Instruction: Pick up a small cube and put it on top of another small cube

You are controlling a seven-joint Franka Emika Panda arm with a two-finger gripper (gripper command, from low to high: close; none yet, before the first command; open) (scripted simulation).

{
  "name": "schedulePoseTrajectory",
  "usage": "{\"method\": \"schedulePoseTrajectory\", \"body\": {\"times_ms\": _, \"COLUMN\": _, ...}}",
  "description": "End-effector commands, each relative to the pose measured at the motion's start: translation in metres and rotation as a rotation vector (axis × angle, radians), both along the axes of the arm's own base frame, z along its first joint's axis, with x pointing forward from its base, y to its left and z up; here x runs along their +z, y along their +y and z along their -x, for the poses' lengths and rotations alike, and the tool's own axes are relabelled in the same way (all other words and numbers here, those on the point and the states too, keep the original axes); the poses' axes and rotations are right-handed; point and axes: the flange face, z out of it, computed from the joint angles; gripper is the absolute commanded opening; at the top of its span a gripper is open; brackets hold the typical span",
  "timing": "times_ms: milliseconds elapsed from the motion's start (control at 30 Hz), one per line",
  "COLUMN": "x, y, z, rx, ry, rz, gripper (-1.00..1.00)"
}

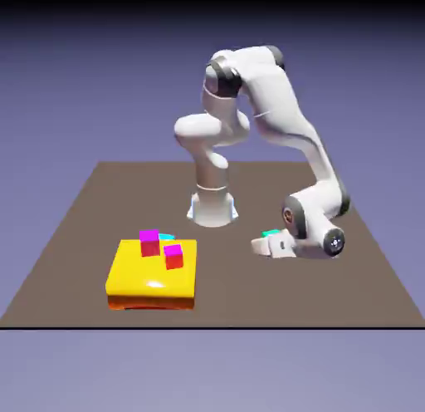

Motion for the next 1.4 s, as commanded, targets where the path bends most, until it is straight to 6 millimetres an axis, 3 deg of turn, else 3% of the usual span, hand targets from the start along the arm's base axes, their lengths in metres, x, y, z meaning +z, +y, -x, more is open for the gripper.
{"method": "schedulePoseTrajectory", "body": {"times_ms": 0, "x": 0.002, "y": -0.017, "z": -0.005, "rx": -0.043, "ry": -0.005, "rz": 0.014, "gripper": -1.00}}
{"method": "schedulePoseTrajectory", "body": {"times_ms": 200, "x": 0.019, "y": -0.118, "z": -0.019, "rx": -0.324, "ry": -0.036, "rz": 0.077, "gripper": -1.00}}
{"method": "schedulePoseTrajectory", "body": {"times_ms": 433, "x": 0.045, "y": -0.228, "z": -0.007, "rx": -0.664, "ry": -0.069, "rz": 0.117, "gripper": -1.00}}
{"method": "schedulePoseTrajectory", "body": {"times_ms": 700, "x": 0.066, "y": -0.343, "z": 0.050, "rx": -1.163, "ry": -0.092, "rz": 0.089, "gripper": -1.00}}
{"method": "schedulePoseTrajectory", "body": {"times_ms": 867, "x": 0.069, "y": -0.406, "z": 0.111, "rx": -1.594, "ry": -0.113, "rz": 0.021, "gripper": -1.00}}
{"method": "schedulePoseTrajectory", "body": {"times_ms": 1000, "x": 0.064, "y": -0.438, "z": 0.156, "rx": -1.932, "ry": -0.141, "rz": -0.040, "gripper": -1.00}}
{"method": "schedulePoseTrajectory", "body": {"times_ms": 1100, "x": 0.052, "y": -0.449, "z": 0.195, "rx": -2.136, "ry": -0.134, "rz": -0.059, "gripper": -1.00}}
{"method": "schedulePoseTrajectory", "body": {"times_ms": 1133, "x": 0.052, "y": -0.449, "z": 0.195, "rx": -2.136, "ry": -0.134, "rz": -0.059, "gripper": -1.00}}
{"method": "schedulePoseTrajectory", "body": {"times_ms": 1267, "x": 0.008, "y": -0.411, "z": 0.182, "rx": -2.136, "ry": -0.134, "rz": -0.059, "gripper": -1.00}}
{"method": "schedulePoseTrajectory", "body": {"times_ms": 1300, "x": 0.006, "y": -0.408, "z": 0.182, "rx": -2.137, "ry": -0.134, "rz": -0.058, "gripper": -1.00}}
{"method": "schedulePoseTrajectory", "body": {"times_ms": 1333, "x": 0.006, "y": -0.408, "z": 0.182, "rx": -2.137, "ry": -0.134, "rz": -0.058, "gripper": 1.00}}
{"method": "schedulePoseTrajectory", "body": {"times_ms": 1367, "x": 0.006, "y": -0.408, "z": 0.182, "rx": -2.137, "ry": -0.134, "rz": -0.058, "gripper": 1.00}}
